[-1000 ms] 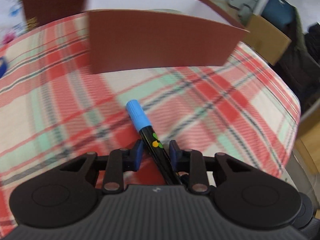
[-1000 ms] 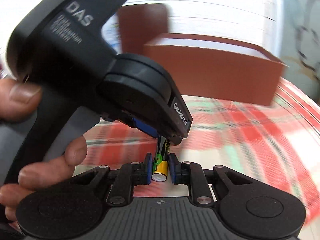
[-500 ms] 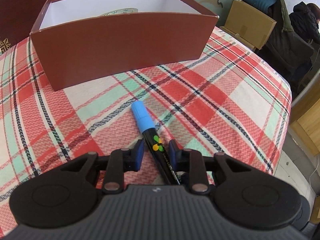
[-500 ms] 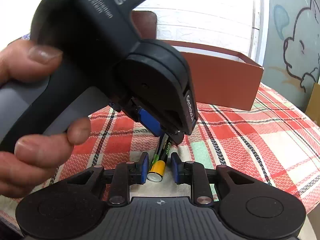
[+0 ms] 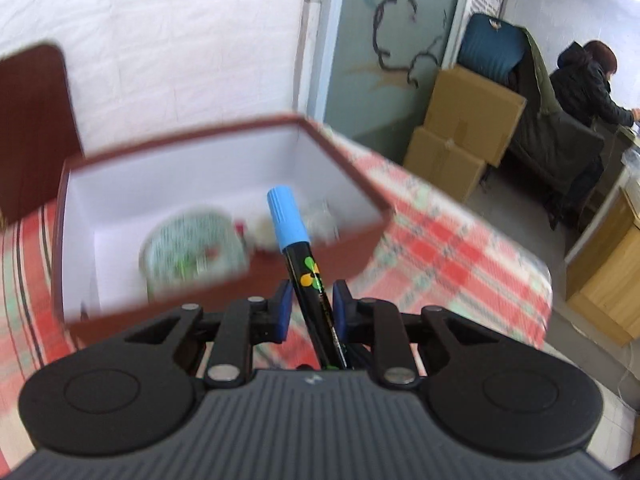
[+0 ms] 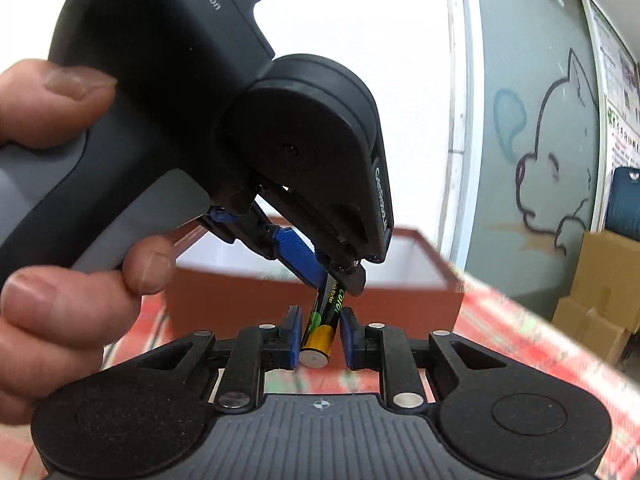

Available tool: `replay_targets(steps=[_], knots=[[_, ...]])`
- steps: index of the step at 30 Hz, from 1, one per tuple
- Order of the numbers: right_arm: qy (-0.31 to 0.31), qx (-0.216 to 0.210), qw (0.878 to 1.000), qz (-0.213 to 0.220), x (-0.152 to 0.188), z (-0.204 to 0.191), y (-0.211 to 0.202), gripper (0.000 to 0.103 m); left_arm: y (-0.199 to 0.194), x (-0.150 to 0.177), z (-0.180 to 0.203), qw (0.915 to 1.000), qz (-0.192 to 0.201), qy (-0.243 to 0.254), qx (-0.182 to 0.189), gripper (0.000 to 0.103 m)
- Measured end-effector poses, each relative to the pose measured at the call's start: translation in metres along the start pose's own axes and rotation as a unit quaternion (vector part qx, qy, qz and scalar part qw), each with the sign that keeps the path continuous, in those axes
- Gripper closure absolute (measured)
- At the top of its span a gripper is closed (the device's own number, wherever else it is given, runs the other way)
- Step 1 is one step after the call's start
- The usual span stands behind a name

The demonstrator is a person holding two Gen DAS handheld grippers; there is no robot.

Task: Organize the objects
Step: 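Carry the marker into the brown box and open both grippers, then move the right gripper back over the table to the blue tape roll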

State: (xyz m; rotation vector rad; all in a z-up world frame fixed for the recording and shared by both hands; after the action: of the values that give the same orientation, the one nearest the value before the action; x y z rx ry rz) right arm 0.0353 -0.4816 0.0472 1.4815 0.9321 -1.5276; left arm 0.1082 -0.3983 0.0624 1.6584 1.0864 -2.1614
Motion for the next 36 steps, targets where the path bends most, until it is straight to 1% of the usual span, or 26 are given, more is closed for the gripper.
replay_targets(steps=[4, 5, 6, 7, 8, 9, 10, 11, 12, 14, 16, 17, 20, 21, 22, 23, 25, 27, 28, 30, 31, 32, 35, 36], knots=[[0.005, 0.005, 1.0, 0.004, -0.005, 0.017, 0.046, 0.088, 0.032, -0.025, -0.011, 0.9998, 0.007, -0.013, -0.011, 0.078], [0.004, 0.009, 1.0, 0.006, -0.005, 0.021, 0.059, 0.088, 0.04, -0.031, -0.015, 0.9997, 0.01, -0.011, -0.02, 0.075], [0.001, 0.018, 1.0, 0.006, -0.002, 0.022, 0.072, 0.085, 0.047, -0.034, -0.02, 0.9993, 0.015, -0.007, -0.032, 0.075], [0.002, 0.021, 1.0, 0.0, 0.001, 0.024, 0.086, 0.08, 0.055, -0.038, -0.025, 0.9988, 0.021, 0.0, -0.044, 0.07], [0.005, 0.022, 1.0, -0.011, 0.005, 0.026, 0.098, 0.073, 0.061, -0.039, -0.03, 0.9981, 0.023, 0.008, -0.057, 0.059], [0.01, 0.024, 0.999, -0.021, 0.01, 0.028, 0.107, 0.073, 0.068, -0.037, -0.036, 0.9971, 0.019, 0.011, -0.072, 0.056], [0.016, 0.026, 0.999, -0.029, 0.014, 0.029, 0.111, 0.073, 0.071, -0.034, -0.042, 0.9964, 0.01, 0.009, -0.084, 0.056], [0.024, 0.027, 0.999, -0.029, 0.015, 0.03, 0.11, 0.072, 0.07, -0.03, -0.046, 0.9964, 0.002, 0.002, -0.085, 0.056], [0.034, 0.025, 0.999, -0.022, 0.015, 0.03, 0.105, 0.07, 0.067, -0.027, -0.047, 0.997, 0.002, -0.004, -0.078, 0.056], [0.034, 0.028, 0.999, -0.002, 0.016, 0.025, 0.089, 0.066, 0.059, -0.02, -0.047, 0.9968, 0.01, 0.009, -0.078, 0.056], [0.033, 0.038, 0.999, 0.016, 0.015, 0.015, 0.077, 0.065, 0.048, -0.012, -0.044, 0.9963, 0.018, 0.021, -0.082, 0.056], [0.043, 0.039, 0.998, 0.018, 0.015, 0.011, 0.065, 0.063, 0.041, -0.008, -0.041, 0.9963, 0.022, 0.022, -0.08, 0.056], [0.083, 0.04, 0.996, 0.004, 0.025, 0.003, 0.046, 0.063, 0.02, 0.002, -0.032, 0.9952, 0.037, 0.038, -0.083, 0.056], [0.092, 0.038, 0.995, -0.005, 0.026, -0.005, 0.041, 0.063, 0.015, 0.005, -0.03, 0.9946, 0.042, 0.045, -0.084, 0.055], [0.098, 0.033, 0.995, -0.019, 0.032, -0.002, 0.044, 0.063, 0.011, 0.007, -0.029, 0.9935, 0.05, 0.053, -0.088, 0.054], [0.1, 0.026, 0.994, -0.036, 0.035, -0.001, 0.043, 0.063, 0.004, 0.01, -0.028, 0.9922, 0.055, 0.063, -0.092, 0.051], [0.102, 0.017, 0.992, -0.067, 0.049, -0.01, 0.039, 0.063, -0.005, 0.015, -0.029, 0.992, 0.053, 0.068, -0.093, 0.051], [0.1, 0.008, 0.991, -0.089, 0.058, -0.02, 0.035, 0.063, -0.014, 0.024, -0.033, 0.9921, 0.049, 0.064, -0.096, 0.05], [0.097, 0.006, 0.991, -0.096, 0.064, -0.03, 0.025, 0.062, -0.019, 0.029, -0.035, 0.9921, 0.045, 0.062, -0.099, 0.049], [0.093, 0.003, 0.989, -0.114, 0.072, -0.039, 0.023, 0.061, -0.025, 0.042, -0.044, 0.9919, 0.032, 0.055, -0.11, 0.049], [0.093, 0.001, 0.988, -0.125, 0.075, -0.039, 0.02, 0.061, -0.028, 0.05, -0.049, 0.9917, 0.025, 0.05, -0.116, 0.049], [0.093, -0.001, 0.986, -0.136, 0.081, -0.03, 0.021, 0.061, -0.03, 0.057, -0.055, 0.9914, 0.017, 0.044, -0.122, 0.049], [0.095, -0.002, 0.983, -0.159, 0.077, -0.037, 0.005, 0.061, -0.037, 0.075, -0.074, 0.9884, -0.006, 0.031, -0.148, 0.049], [0.095, -0.002, 0.982, -0.165, 0.079, -0.046, -0.006, 0.06, -0.04, 0.081, -0.08, 0.987, -0.012, 0.029, -0.158, 0.049]])
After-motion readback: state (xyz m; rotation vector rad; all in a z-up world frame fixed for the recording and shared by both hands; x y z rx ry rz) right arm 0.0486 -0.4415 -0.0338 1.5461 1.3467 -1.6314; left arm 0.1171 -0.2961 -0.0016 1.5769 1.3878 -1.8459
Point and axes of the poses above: each gripper's, at about its wrist camera, not at the fingertips, and y roughly the way its jaws point, z to its right, x to its underside, the point moved 8 cm from there along y, roughly the way its jaws point, and after that the axes turned 15 degrees about z, right-handed, at the moved point
